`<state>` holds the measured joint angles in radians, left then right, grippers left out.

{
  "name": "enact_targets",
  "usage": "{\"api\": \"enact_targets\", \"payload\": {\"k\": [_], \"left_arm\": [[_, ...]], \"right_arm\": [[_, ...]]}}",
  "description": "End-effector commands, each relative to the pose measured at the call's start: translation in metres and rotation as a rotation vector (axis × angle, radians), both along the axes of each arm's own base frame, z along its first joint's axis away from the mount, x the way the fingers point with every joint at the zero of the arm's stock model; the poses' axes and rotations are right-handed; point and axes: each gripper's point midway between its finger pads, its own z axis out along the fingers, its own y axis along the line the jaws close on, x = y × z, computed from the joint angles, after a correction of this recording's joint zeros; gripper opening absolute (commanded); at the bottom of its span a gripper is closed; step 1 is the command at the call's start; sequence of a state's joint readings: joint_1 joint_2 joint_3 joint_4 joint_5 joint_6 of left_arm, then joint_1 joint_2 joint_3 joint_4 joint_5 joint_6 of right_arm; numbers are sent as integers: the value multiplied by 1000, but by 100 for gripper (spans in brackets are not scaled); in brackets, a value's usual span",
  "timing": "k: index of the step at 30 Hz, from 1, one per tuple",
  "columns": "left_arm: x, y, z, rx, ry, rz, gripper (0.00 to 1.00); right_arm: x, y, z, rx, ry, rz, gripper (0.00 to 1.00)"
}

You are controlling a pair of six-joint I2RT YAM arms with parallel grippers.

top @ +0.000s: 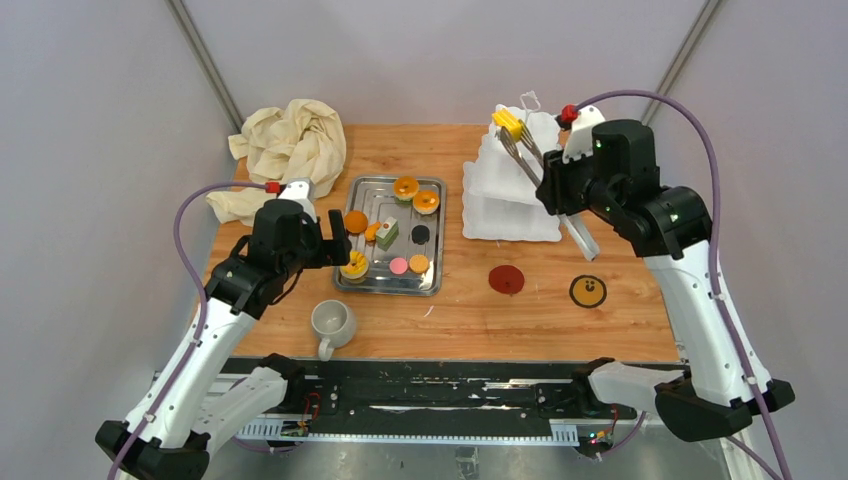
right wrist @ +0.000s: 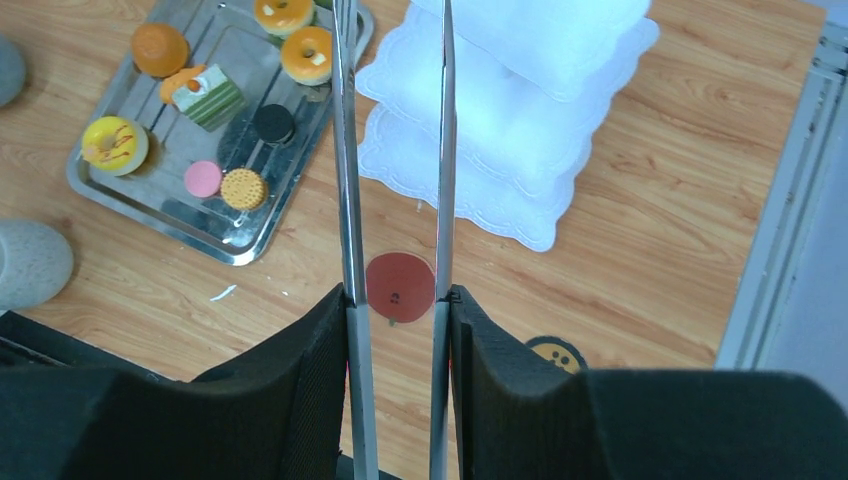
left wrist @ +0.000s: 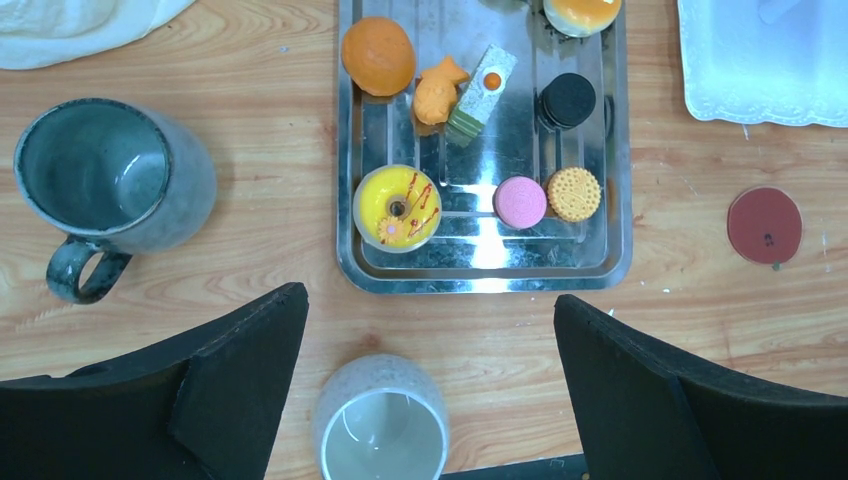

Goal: Serve the afternoon tea

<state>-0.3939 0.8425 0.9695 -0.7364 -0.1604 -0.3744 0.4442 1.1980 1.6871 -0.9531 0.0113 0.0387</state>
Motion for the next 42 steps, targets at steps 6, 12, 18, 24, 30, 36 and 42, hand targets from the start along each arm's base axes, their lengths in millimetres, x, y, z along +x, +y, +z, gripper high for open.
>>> {"api": "enact_targets", "payload": {"k": [6, 12, 18, 24, 30, 36, 42], "left_arm": [[7, -4, 3, -20, -18, -7, 98], [8, -8, 0, -35, -10, -15, 98], [7, -10, -3, -47, -7, -15, 98], [6, -8, -1, -40, -12, -15, 98], [4, -6, -2, -29, -17, -16, 98], [3, -2, -3, -14, -16, -9, 98], [3, -1, -5, -3, -9, -3, 98]], "right_arm": [[-11, -62, 23, 34, -99, -166, 1], [6, -80, 26, 88, -93, -247, 1], [38, -85, 24, 117, -72, -260, 1], [67, -77, 20, 107, -37, -198, 1], [86, -59, 2, 144, 41, -117, 2], [93, -60, -14, 137, 84, -129, 3], [96, -64, -26, 120, 111, -150, 13]]}}
